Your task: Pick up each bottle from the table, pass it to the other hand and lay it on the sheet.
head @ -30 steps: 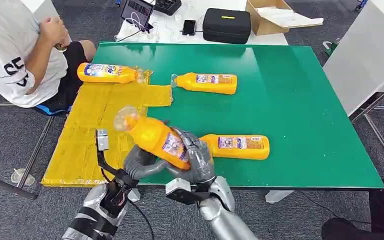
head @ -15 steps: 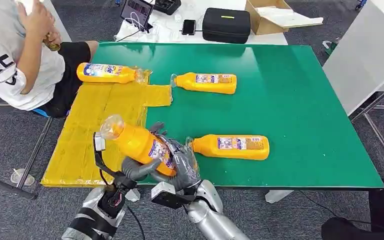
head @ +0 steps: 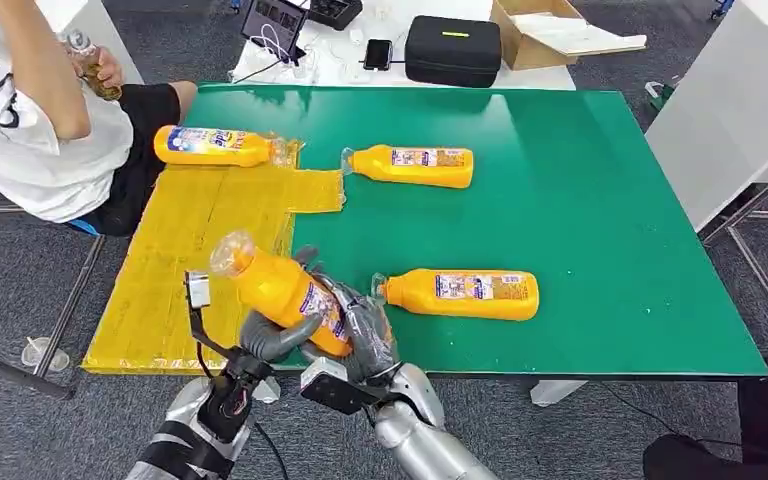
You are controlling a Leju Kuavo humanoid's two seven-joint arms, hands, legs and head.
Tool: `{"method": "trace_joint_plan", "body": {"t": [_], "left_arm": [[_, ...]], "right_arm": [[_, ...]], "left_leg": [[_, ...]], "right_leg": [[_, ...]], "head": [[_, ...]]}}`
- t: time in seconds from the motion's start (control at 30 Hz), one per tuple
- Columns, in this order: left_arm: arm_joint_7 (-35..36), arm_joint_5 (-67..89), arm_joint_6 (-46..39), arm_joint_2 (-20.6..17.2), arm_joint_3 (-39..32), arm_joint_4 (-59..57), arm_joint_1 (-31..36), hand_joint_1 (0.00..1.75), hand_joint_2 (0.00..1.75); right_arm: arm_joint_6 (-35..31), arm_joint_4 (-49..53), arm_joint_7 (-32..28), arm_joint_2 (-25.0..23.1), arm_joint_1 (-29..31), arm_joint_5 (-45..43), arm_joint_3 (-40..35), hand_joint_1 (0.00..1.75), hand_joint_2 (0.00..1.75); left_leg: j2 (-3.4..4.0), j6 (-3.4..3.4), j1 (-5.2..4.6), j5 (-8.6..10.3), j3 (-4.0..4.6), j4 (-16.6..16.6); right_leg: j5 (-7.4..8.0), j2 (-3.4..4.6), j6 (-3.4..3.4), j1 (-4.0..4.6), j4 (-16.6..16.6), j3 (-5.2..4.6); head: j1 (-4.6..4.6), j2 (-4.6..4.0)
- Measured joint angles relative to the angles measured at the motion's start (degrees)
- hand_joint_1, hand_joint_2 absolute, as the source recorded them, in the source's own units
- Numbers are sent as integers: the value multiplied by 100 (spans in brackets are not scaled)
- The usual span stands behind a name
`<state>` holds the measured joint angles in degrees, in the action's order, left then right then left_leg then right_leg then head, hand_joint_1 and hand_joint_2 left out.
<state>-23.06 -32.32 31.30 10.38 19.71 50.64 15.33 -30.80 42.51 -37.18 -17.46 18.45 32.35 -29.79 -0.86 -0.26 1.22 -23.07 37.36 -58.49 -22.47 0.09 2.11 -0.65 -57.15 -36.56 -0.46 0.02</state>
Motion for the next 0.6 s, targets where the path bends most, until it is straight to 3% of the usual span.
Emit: {"method": "trace_joint_plan", "body": {"t": [0.53,0.57,0.6], "left_arm": [[-297,765,-511,131,-39,39,-6,2,175],[-286,767,-474,149,-57,50,-6,37,175],[-273,747,-381,155,-61,50,-6,122,175]], "right_arm": [[7,-129,127,-31,62,-9,9,175,175],[9,-131,129,-31,66,-11,9,175,175],[15,-136,131,-31,69,-15,9,175,175]], "left_leg": [[0,0,0,0,1,0],[0,0,0,0,1,0],[0,0,0,0,1,0]], "right_leg": [[0,0,0,0,0,0],[0,0,0,0,0,0],[0,0,0,0,0,0]], "head": [[-2,-2],[0,-2],[0,-2]]}}
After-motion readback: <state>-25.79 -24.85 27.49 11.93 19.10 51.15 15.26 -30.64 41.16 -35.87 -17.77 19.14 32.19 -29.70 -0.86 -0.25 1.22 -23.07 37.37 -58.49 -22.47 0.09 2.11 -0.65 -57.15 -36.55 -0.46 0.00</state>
